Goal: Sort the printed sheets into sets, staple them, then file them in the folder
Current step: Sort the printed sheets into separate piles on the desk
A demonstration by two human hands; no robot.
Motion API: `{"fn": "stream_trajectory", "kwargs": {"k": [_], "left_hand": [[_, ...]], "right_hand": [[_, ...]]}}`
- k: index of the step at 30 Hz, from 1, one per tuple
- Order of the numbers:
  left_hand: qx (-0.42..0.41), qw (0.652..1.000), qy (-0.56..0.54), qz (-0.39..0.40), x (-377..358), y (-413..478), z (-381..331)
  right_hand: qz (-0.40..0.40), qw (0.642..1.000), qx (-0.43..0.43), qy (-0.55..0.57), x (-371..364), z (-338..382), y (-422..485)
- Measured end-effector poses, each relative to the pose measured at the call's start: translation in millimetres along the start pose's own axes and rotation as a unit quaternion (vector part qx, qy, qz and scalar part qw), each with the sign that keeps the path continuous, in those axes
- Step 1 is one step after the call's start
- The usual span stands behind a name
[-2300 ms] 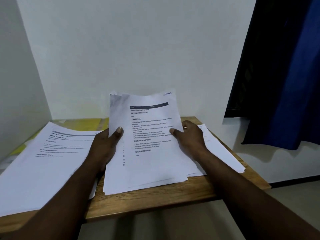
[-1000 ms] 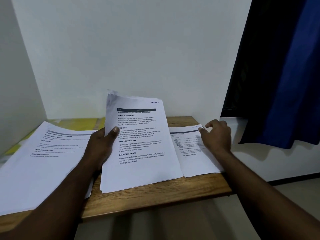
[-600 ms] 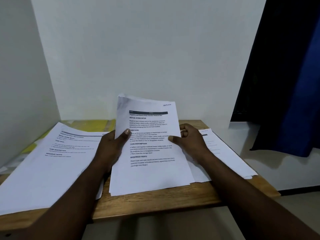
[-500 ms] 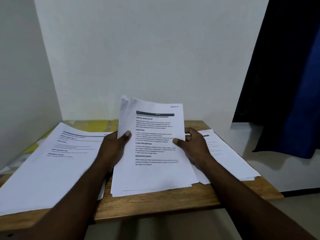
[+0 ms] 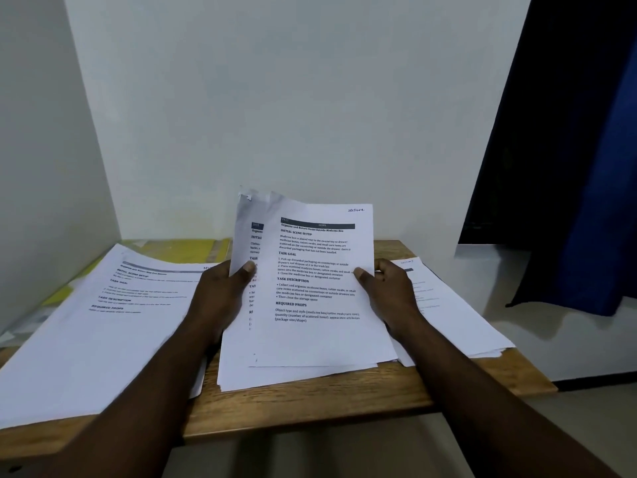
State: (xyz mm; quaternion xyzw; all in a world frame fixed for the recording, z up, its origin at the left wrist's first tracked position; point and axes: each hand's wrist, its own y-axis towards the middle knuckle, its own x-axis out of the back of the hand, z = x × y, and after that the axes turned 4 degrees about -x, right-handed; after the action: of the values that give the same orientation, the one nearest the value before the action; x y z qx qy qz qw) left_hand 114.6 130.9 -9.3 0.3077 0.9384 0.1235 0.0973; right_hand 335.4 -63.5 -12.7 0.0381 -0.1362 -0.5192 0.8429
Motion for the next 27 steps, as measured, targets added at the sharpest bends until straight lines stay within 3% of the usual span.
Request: {"fn": "stream_trajectory", "kwargs": {"k": [10, 16, 20, 24, 27], "left_hand": [[-0.001, 1.000, -0.025, -0.011, -1.3, 0.8, 3.4], [0.006, 1.000, -0.012, -0.008, 2.5, 6.7, 9.0], [-0.002, 1.000, -0.011, -0.006, -1.6, 3.2, 7.8], [-0.003, 1.000, -0.004, -0.013, -4.1, 0.9, 4.8], [-0.007, 1.000, -0.006, -0.009, -4.7, -0.2, 3.2]], "right_hand": [[0.034, 0.992, 0.059, -0.106, -6.3, 2.3, -12.5], [-0.088, 0.990, 0.068, -0.093, 8.0, 7.8, -2.9], [-0.085, 0.993, 0.014, -0.077, 36.1, 7.3, 16.6], [-0.048, 0.978, -0.002, -0.203, 77.3, 10.9, 40.5], [0.030, 0.934, -0.024, -0.355, 109.5, 12.6, 51.1]]}}
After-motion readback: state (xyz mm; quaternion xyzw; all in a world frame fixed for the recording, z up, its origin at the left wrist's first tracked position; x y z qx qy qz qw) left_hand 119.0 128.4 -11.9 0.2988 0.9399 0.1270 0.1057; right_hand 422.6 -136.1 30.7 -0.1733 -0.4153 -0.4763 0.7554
